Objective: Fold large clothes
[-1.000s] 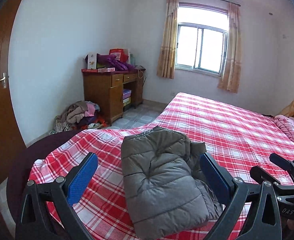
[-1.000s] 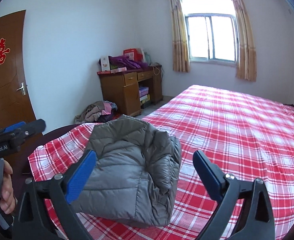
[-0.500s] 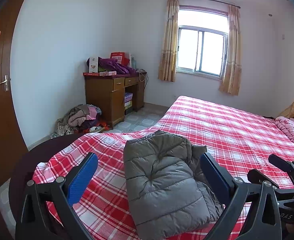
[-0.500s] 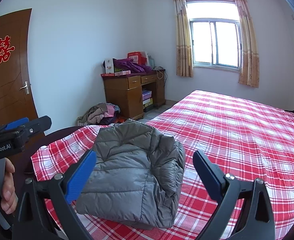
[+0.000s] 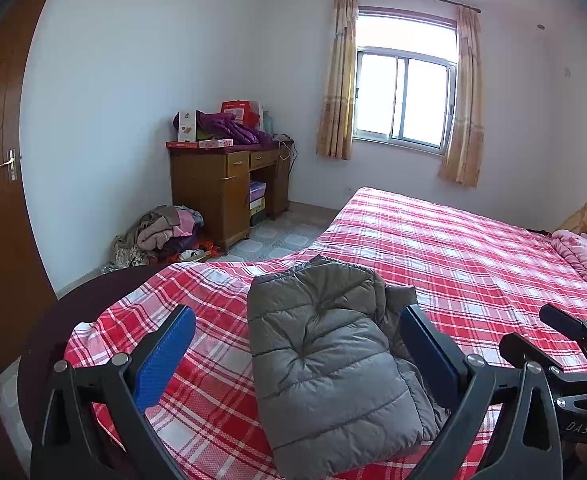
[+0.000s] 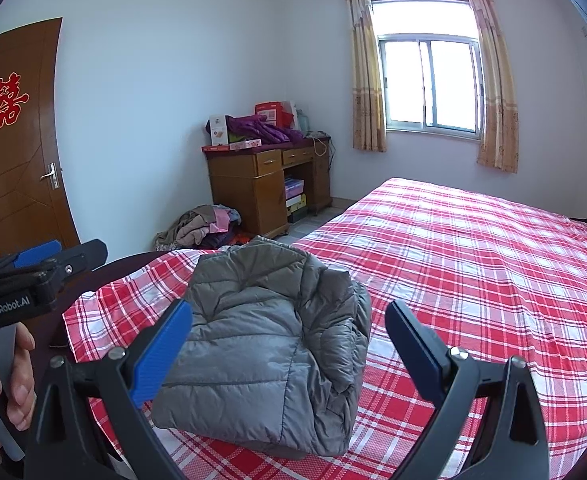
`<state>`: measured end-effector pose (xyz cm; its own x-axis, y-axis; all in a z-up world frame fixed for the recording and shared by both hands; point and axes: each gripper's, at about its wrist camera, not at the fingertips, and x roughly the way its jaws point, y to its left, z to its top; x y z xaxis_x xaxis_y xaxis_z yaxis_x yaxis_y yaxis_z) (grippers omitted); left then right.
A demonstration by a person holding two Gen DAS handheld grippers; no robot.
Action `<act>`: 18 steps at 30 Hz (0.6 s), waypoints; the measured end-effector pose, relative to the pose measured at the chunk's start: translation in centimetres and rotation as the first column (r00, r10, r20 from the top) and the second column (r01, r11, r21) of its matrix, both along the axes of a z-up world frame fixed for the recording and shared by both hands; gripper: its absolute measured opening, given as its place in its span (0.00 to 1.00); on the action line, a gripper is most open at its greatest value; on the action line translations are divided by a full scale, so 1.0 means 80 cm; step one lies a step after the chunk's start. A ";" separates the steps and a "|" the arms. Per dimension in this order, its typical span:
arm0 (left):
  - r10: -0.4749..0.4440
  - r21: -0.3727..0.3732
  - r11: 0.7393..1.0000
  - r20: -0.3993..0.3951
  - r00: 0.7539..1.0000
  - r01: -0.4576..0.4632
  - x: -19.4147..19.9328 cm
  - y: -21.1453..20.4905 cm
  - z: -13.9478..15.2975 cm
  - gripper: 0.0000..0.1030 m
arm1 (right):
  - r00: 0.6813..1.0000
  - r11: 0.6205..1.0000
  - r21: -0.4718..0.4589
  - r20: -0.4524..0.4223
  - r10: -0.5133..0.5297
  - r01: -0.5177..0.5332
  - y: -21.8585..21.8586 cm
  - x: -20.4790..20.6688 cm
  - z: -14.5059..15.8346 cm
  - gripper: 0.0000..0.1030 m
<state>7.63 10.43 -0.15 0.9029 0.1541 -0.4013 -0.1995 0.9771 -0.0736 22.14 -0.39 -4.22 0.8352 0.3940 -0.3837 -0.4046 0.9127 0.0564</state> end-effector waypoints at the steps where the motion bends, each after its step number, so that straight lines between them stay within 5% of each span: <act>1: 0.000 0.000 1.000 0.000 1.000 0.000 0.000 0.000 0.000 0.99 | 1.000 1.000 0.001 -0.001 0.001 -0.001 0.000 0.000 0.000 0.96; 18: 0.003 0.005 1.000 -0.019 1.000 -0.003 0.007 0.002 -0.008 0.99 | 1.000 1.000 0.012 -0.019 0.005 -0.004 0.003 -0.002 -0.006 0.96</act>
